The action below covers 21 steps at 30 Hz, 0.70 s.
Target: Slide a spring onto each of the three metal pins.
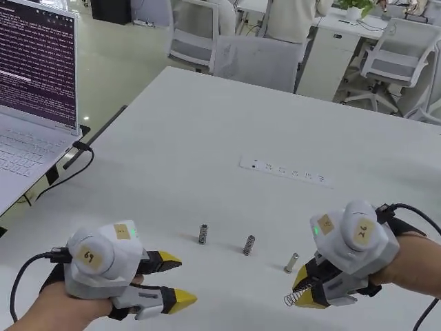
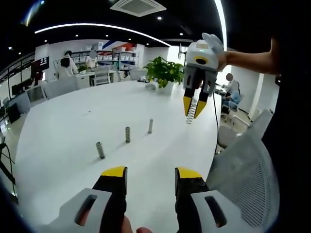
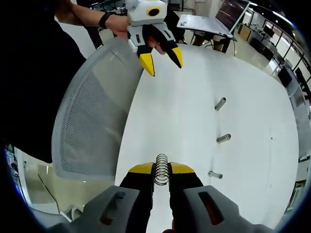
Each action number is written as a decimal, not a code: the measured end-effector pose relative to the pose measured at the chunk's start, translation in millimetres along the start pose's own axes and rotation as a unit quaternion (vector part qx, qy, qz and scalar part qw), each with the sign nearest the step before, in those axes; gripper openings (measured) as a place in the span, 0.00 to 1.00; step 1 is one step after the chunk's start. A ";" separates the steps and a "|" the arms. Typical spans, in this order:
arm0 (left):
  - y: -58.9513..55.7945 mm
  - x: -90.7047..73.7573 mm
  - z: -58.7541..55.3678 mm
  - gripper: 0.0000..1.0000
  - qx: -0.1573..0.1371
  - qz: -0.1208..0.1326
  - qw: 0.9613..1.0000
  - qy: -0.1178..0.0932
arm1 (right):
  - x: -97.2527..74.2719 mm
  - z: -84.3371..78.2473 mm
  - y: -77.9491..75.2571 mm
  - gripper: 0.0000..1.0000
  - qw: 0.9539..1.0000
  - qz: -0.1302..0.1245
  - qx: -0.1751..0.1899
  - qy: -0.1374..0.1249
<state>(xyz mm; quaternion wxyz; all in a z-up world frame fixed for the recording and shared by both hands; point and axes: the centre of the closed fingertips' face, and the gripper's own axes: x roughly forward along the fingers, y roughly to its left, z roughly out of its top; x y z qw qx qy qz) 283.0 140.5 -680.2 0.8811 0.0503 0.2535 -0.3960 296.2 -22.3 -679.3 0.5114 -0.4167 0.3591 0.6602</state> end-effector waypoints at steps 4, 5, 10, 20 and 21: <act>6.8 -5.4 -3.8 0.34 -0.006 0.010 1.000 0.001 | 0.6 -4.1 -2.3 0.08 1.000 -0.001 0.005 0.003; 8.8 -7.2 -4.7 0.35 -0.008 0.013 1.000 0.002 | 0.7 -5.1 -3.3 0.08 1.000 -0.002 0.006 0.004; 13.6 -13.2 -8.3 0.36 -0.013 0.022 1.000 0.004 | 0.8 -8.2 -6.7 0.08 1.000 -0.005 0.013 0.007; 23.2 -22.3 -14.6 0.40 -0.025 0.041 0.999 0.007 | 1.4 -21.8 -18.8 0.08 0.999 -0.010 0.033 0.019; 23.8 -23.1 -14.9 0.41 -0.027 0.043 0.999 0.007 | 1.5 -23.0 -20.1 0.08 0.999 -0.011 0.035 0.020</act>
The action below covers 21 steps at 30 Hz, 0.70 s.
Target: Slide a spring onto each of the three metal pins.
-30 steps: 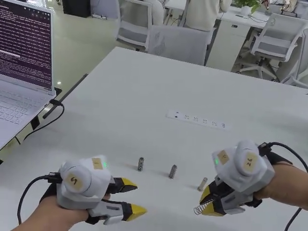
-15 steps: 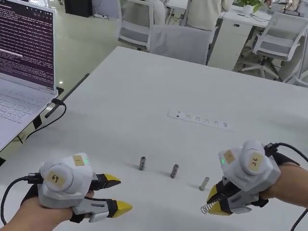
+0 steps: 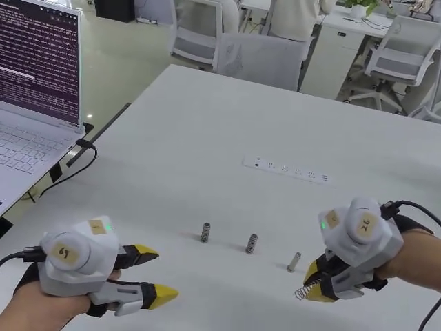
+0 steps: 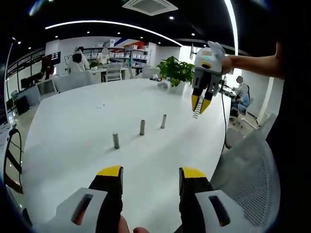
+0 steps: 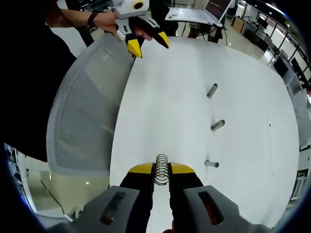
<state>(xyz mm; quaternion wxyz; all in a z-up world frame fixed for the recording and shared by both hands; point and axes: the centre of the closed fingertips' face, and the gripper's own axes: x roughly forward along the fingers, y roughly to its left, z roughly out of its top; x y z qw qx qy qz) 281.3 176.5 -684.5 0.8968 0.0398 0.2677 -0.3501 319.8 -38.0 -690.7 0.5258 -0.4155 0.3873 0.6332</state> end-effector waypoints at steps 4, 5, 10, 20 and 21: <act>1.5 -1.7 -1.0 0.41 -0.003 0.006 1.000 0.000 | 0.2 -5.1 -6.0 0.08 1.000 -0.002 0.007 0.003; 1.8 -2.0 -1.2 0.42 -0.005 0.007 1.000 -0.001 | 0.1 -6.6 -8.0 0.08 1.000 -0.003 0.010 0.005; 4.7 -4.5 -4.5 0.44 -0.011 0.014 1.000 0.001 | -0.8 -11.7 -15.3 0.08 1.000 -0.007 0.020 0.009; 7.7 -9.4 -10.1 0.47 -0.023 0.026 0.999 0.001 | -3.3 -18.3 -30.7 0.08 0.999 -0.012 0.029 0.019; 8.0 -9.8 -10.3 0.48 -0.024 0.027 0.999 0.000 | -4.0 -19.1 -33.5 0.08 0.999 -0.013 0.029 0.021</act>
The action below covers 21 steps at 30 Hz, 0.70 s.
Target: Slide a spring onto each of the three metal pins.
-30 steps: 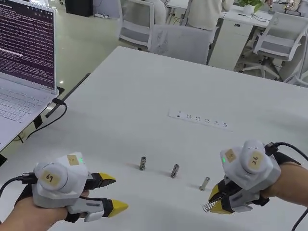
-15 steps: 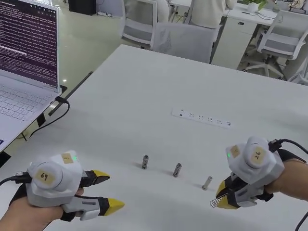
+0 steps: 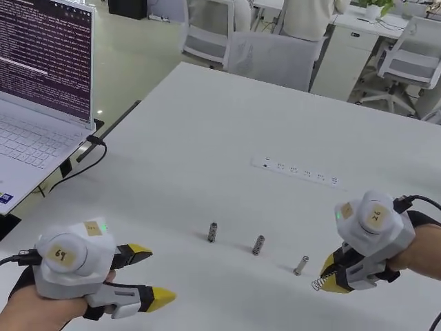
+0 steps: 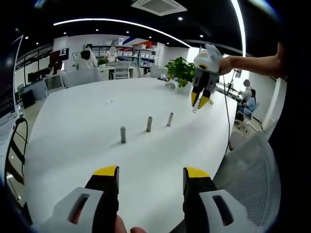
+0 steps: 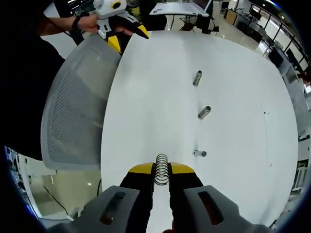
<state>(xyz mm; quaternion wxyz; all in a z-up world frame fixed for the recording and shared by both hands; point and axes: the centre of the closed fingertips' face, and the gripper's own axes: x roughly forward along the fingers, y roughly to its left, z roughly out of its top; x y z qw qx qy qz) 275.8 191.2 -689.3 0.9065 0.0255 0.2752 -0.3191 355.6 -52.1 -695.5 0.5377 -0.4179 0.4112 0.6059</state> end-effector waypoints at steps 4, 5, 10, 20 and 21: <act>3.7 -1.3 -3.9 0.50 -0.004 0.005 1.000 0.004 | -1.1 1.1 -6.2 0.08 1.000 -0.002 0.001 -0.002; 4.3 -1.5 -4.8 0.51 -0.005 0.006 1.000 0.005 | -0.7 0.7 -7.9 0.08 1.000 -0.002 0.001 -0.001; 5.9 -3.7 -6.3 0.53 -0.006 0.012 1.000 0.008 | 1.2 -2.9 -17.8 0.08 1.000 -0.004 0.000 0.008; 5.9 -5.5 -9.0 0.54 -0.015 0.017 1.000 0.008 | 5.8 -8.9 -42.3 0.08 1.000 -0.012 0.001 0.026; 5.5 -5.5 -9.4 0.54 -0.015 0.017 1.000 0.009 | 6.7 -9.6 -44.2 0.08 1.000 -0.013 0.002 0.027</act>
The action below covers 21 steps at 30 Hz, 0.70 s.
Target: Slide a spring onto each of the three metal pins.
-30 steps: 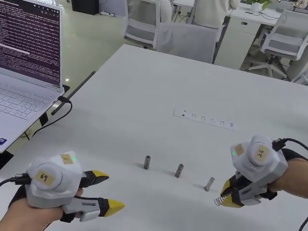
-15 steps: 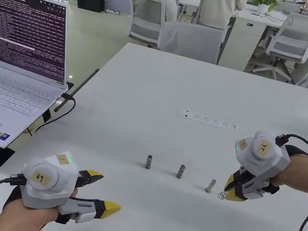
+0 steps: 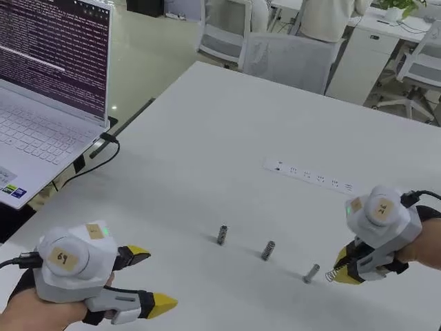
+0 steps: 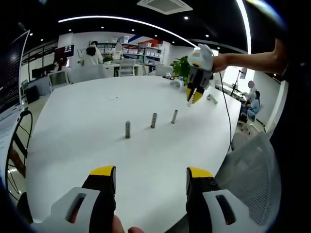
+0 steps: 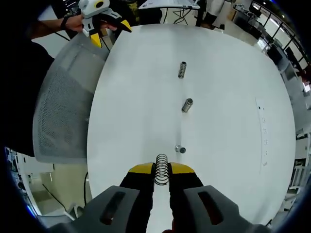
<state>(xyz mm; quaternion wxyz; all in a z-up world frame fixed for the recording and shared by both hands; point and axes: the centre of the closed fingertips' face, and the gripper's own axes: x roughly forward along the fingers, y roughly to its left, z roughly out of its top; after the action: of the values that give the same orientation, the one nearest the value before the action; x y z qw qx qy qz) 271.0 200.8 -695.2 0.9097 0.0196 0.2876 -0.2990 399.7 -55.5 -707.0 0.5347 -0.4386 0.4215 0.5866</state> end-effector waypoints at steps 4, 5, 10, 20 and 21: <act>-1.1 0.4 -1.9 0.54 -0.005 0.000 1.000 0.001 | 5.3 -3.1 -6.6 0.08 1.000 0.000 -0.001 0.007; -1.6 0.3 -2.0 0.54 -0.006 0.000 1.000 0.001 | 6.8 -4.1 -8.5 0.08 1.000 0.000 -0.002 0.008; -5.2 -0.8 -4.2 0.54 -0.005 0.000 1.000 0.005 | 12.6 -6.2 -17.3 0.08 1.000 -0.002 -0.001 0.010; -2.0 -3.8 -3.2 0.54 -0.010 0.009 1.000 0.006 | 23.7 -4.6 -28.3 0.09 1.000 0.002 -0.003 0.012; -1.7 -4.0 -3.0 0.54 -0.011 0.009 1.000 0.005 | 24.4 -4.4 -28.4 0.09 1.000 0.002 -0.003 0.012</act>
<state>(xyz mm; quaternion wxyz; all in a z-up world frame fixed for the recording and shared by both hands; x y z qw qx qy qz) 265.9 202.2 -695.3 0.9111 0.0139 0.2955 -0.2872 427.2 -51.4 -732.4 0.5268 -0.4463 0.4274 0.5837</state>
